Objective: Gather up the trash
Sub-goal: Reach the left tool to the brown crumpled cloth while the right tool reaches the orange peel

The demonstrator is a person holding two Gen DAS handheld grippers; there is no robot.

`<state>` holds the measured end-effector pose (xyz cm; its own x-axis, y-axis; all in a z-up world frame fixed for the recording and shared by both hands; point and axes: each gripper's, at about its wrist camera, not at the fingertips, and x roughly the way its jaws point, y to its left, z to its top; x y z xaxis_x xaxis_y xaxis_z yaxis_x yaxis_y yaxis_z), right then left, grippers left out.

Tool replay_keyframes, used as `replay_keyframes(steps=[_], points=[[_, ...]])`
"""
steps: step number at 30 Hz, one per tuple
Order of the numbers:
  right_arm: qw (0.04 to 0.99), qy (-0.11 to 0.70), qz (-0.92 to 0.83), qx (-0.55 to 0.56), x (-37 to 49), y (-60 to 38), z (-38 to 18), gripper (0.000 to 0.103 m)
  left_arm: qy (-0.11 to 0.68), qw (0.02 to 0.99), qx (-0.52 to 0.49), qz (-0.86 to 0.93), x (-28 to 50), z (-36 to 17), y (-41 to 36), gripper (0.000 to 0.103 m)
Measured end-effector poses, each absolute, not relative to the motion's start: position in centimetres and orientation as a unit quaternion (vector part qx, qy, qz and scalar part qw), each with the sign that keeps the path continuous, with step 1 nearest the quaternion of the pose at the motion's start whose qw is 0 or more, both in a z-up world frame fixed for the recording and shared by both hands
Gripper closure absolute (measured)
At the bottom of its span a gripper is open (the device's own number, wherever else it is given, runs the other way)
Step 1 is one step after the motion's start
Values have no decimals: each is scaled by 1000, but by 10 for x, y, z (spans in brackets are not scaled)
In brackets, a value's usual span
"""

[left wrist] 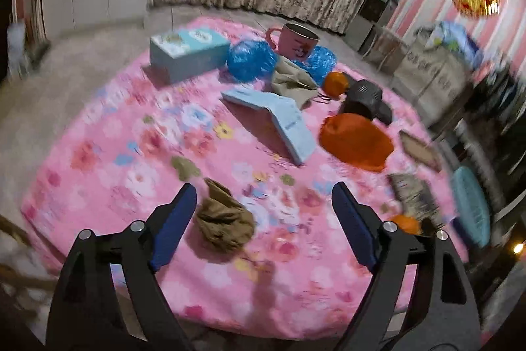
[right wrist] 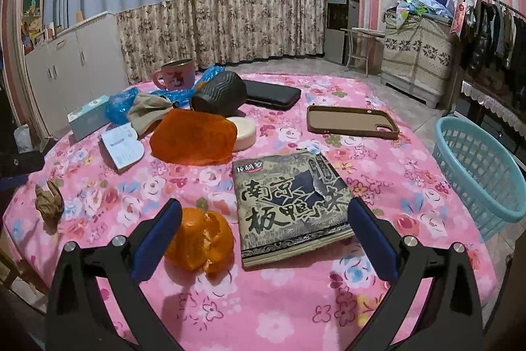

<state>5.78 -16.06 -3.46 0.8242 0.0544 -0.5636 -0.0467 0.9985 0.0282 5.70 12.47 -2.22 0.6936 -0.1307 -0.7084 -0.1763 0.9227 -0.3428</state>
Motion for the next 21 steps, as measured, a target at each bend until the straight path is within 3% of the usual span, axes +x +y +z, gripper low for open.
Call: replay_keyframes(steps=[21], points=[[956,291,25,-6,54,-155,-40,5,394,913,-84,62,62,-70,121,22]])
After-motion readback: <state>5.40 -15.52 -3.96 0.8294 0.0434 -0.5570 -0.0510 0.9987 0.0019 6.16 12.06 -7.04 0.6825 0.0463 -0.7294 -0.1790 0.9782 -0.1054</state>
